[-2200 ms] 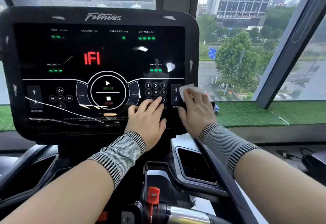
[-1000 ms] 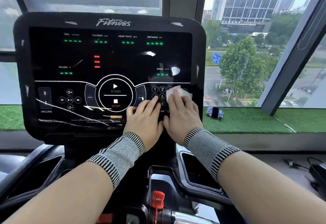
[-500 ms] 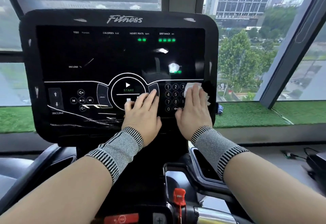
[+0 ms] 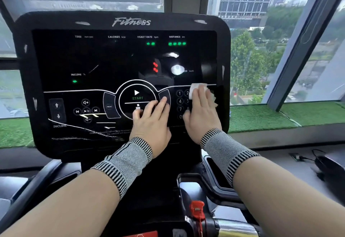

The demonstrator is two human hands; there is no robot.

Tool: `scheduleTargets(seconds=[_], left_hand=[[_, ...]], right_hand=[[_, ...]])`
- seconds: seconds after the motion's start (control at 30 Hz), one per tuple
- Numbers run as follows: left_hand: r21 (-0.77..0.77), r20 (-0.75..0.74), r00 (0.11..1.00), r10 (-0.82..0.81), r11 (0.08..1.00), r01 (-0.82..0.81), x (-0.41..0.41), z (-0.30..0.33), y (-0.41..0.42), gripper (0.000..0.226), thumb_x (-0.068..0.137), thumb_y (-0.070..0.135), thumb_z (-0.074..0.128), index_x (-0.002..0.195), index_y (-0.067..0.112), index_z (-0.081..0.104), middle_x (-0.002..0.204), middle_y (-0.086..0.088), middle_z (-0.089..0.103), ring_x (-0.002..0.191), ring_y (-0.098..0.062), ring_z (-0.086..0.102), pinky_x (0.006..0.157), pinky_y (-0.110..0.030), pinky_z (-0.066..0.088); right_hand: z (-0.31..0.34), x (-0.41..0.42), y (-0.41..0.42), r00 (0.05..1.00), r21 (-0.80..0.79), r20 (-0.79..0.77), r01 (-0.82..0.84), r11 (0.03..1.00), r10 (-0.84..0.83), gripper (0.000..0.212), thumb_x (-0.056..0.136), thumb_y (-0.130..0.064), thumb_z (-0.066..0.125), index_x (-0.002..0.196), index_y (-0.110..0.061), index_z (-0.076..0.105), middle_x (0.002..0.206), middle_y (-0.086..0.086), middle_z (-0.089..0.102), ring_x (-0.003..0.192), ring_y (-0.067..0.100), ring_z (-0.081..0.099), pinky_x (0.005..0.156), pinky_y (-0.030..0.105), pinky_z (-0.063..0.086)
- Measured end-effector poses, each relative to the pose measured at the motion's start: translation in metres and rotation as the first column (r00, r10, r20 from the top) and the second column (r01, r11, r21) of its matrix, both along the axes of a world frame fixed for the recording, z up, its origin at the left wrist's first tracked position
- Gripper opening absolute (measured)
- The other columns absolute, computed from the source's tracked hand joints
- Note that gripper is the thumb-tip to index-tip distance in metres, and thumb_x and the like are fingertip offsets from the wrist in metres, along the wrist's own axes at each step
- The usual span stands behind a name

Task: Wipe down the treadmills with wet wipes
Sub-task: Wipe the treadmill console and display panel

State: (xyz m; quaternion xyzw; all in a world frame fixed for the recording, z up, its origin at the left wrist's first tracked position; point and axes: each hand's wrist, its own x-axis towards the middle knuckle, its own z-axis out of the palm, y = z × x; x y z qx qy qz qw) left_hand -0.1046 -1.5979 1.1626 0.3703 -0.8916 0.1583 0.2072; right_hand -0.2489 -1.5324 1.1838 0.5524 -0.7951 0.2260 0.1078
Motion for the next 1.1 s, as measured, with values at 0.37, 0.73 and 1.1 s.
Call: scheduleTargets(seconds=[0.37, 0.73, 1.1], left_hand=[[-0.055, -0.021, 0.994, -0.112, 0.992, 0.110, -0.001, -0.012, 0.008, 0.063, 0.074, 0.036, 0.061, 0.132, 0.011, 0.054, 0.147, 0.002, 0.043, 0.128, -0.022, 0.037, 0.090, -0.050, 0.038], [-0.013, 0.010, 0.995, -0.103, 0.995, 0.103, 0.001, -0.018, 0.010, 0.063, 0.076, 0.040, 0.044, 0.130, 0.011, 0.056, 0.147, 0.001, 0.043, 0.128, -0.021, 0.036, 0.091, -0.048, 0.038], [-0.015, 0.044, 0.995, -0.093, 0.995, 0.094, 0.005, -0.023, 0.016, 0.060, 0.073, 0.038, 0.061, 0.126, 0.011, 0.059, 0.146, 0.003, 0.044, 0.129, -0.021, 0.040, 0.092, -0.046, 0.027]], right_hand=[[-0.013, 0.007, 0.013, 0.999, 0.024, -0.032, -0.033, 0.999, 0.034, 0.066, 0.092, -0.033, 0.026, 0.147, 0.002, 0.015, 0.155, 0.020, 0.008, 0.144, 0.035, 0.002, 0.119, 0.045, 0.010], [-0.045, 0.007, 0.028, 0.998, 0.150, -0.040, -0.048, 0.988, 0.054, 0.077, 0.086, -0.045, 0.010, 0.149, -0.001, 0.010, 0.159, 0.015, 0.001, 0.146, 0.030, -0.001, 0.120, 0.041, 0.008], [-0.060, 0.004, 0.043, 0.998, 0.143, 0.057, 0.028, 0.989, -0.036, 0.085, 0.080, -0.053, 0.001, 0.149, -0.005, 0.017, 0.159, 0.010, 0.006, 0.146, 0.031, 0.005, 0.120, 0.041, 0.010]])
